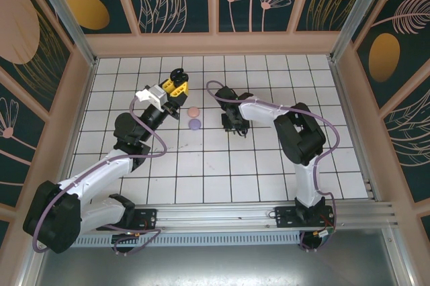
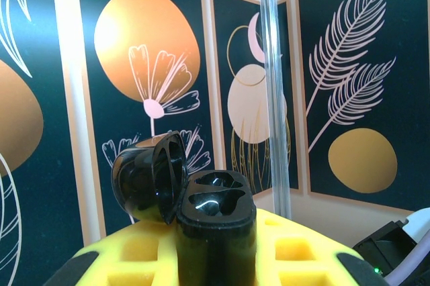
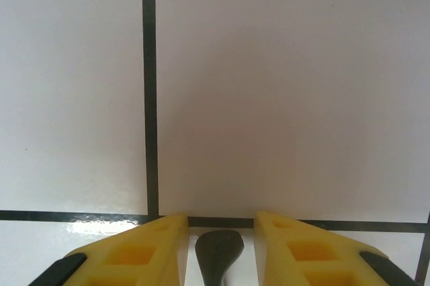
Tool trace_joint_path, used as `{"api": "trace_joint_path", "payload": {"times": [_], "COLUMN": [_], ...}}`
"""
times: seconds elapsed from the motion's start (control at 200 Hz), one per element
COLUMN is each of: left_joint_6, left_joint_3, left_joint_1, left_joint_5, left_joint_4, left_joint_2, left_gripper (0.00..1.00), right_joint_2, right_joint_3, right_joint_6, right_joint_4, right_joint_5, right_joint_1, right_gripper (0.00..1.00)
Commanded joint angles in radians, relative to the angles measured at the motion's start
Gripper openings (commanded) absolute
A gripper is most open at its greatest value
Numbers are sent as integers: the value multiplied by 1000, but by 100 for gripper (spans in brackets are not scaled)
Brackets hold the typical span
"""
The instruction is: Insert wireless bluetooth earbuds into charging case
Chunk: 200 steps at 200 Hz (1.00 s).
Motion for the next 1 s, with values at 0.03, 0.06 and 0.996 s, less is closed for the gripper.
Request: {"api": "trace_joint_path", "payload": {"times": [0.03, 0.06, 0.996], "left_joint_6": [12, 11, 46], "left_joint_3": [-6, -5, -44], "left_joint_1": [-2, -2, -4], "left_joint_5": [13, 14, 132], "left_joint_4": [18, 16, 50], "left_joint_2": [-22, -22, -46], "left_gripper": [0, 0, 0], "right_joint_2": [27, 28, -274], "right_joint_3": [21, 23, -36], "right_joint_6": [17, 17, -16], "right_joint_4": [1, 2, 103], "right_joint_5": [6, 6, -24], "right_joint_1": [8, 8, 8], "right_gripper": [31, 30, 16]}}
